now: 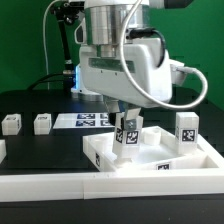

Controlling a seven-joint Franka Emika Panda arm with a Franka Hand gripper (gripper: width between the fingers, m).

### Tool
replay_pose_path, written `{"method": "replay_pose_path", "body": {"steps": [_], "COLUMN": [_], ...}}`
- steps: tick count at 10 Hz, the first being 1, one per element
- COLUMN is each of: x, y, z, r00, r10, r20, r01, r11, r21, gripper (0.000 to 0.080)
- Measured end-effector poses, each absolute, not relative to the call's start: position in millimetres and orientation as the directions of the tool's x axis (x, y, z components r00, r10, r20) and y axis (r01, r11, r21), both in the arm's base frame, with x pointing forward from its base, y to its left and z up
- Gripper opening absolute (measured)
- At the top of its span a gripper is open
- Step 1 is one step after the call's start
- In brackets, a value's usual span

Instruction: Assemble square table

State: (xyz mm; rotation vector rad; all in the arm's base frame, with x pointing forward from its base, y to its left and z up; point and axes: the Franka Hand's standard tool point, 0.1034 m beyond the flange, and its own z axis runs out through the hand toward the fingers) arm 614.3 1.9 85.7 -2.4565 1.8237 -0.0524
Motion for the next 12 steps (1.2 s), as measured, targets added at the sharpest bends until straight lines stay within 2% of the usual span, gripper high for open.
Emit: {"method": "replay_pose_path", "body": {"steps": [1, 3, 4, 5, 6, 7, 9, 12], "x": [614, 614, 614, 614, 614, 614, 612, 613], "y": [1, 1, 2, 2, 2, 2, 7, 13], "z": [85.6, 85.6, 85.2, 85.1, 85.0, 84.8, 83.6, 82.9], "r00": [0.227, 0.206, 0.213, 0.216, 0.231, 0.292, 0.341, 0.596], "r10": [-0.973, -0.978, -0.976, -0.976, -0.973, -0.956, -0.940, -0.803], "r20": [-0.030, -0.033, -0.033, -0.033, -0.031, -0.027, -0.029, -0.010], "r01": [-0.971, -0.976, -0.974, -0.973, -0.970, -0.954, -0.938, -0.800], "r11": [-0.224, -0.202, -0.210, -0.212, -0.227, -0.288, -0.338, -0.594], "r21": [-0.085, -0.085, -0.085, -0.085, -0.085, -0.085, -0.074, -0.082], "gripper": [0.0292, 0.0292, 0.0347, 0.0514, 0.0514, 0.0621, 0.0641, 0.0649]}}
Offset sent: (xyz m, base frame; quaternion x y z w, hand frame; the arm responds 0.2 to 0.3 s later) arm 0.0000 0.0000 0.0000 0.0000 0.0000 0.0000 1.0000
